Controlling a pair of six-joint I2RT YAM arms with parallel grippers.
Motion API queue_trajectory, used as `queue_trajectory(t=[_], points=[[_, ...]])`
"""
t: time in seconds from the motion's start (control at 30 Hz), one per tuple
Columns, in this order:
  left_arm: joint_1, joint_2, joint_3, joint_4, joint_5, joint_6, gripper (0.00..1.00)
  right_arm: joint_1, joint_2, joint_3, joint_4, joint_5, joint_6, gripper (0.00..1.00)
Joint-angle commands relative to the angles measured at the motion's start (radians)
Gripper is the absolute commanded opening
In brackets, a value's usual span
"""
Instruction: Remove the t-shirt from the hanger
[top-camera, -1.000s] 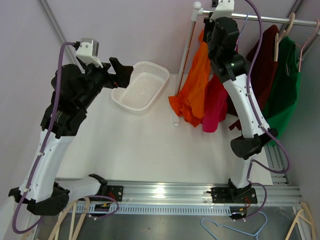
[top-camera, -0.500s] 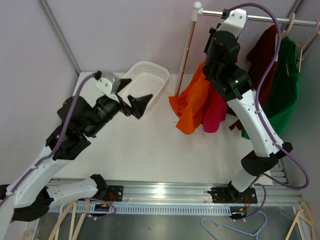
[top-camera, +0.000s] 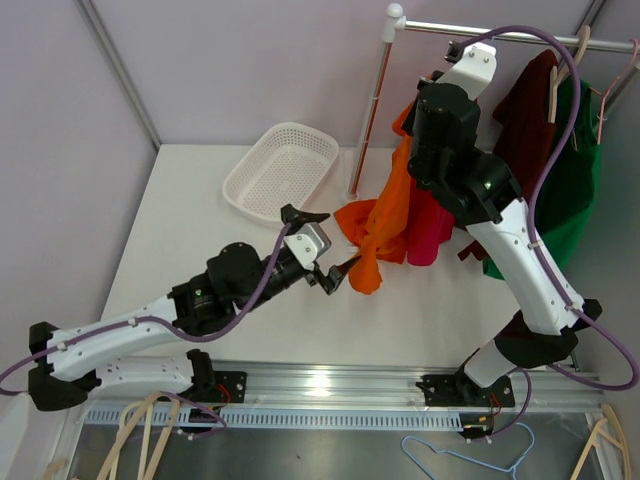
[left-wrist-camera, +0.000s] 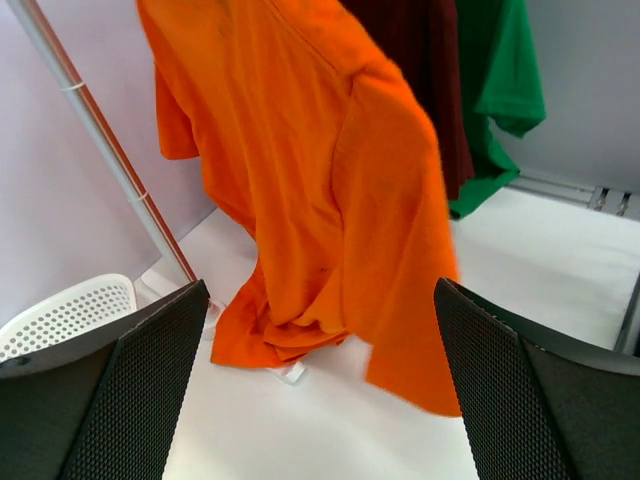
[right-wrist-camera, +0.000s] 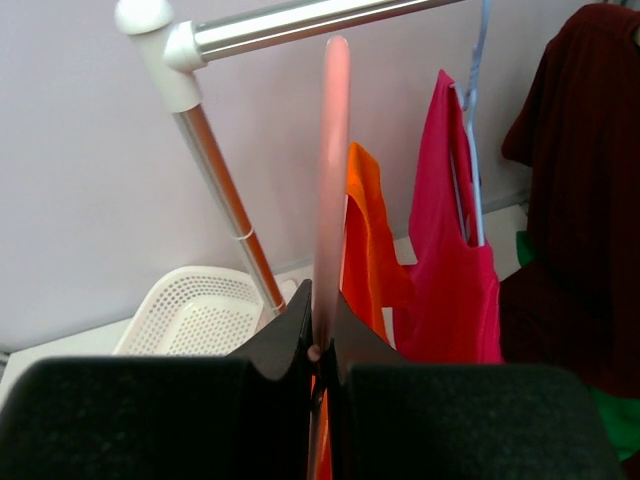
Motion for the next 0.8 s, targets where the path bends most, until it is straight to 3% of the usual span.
queue_trajectory(t=[0.0,0.33,0.6,0.77], points=[[-0.007,0.022,-0.006,0.150,0.006,0.042,0.99,0.050,-0.036,-0.006,0.041,0.034,0.020,0.00],[-0.047,0.059,0.041,0.156,0.106,-0.016,0.99,0.062,-0.010,-0.004,0.082,0.063,-0.038,0.00],[-0.194,-0.039,-0.002,0.100,-0.018,-0.028,0.99,0.062,0.027,0.000,0.171,0.118,-0.143,0.00],[-0.198,-0.017,-0.033,0.133,-0.116,-0.037,1.00,0.064,0.021,0.000,0.158,0.109,-0.114,0.00]])
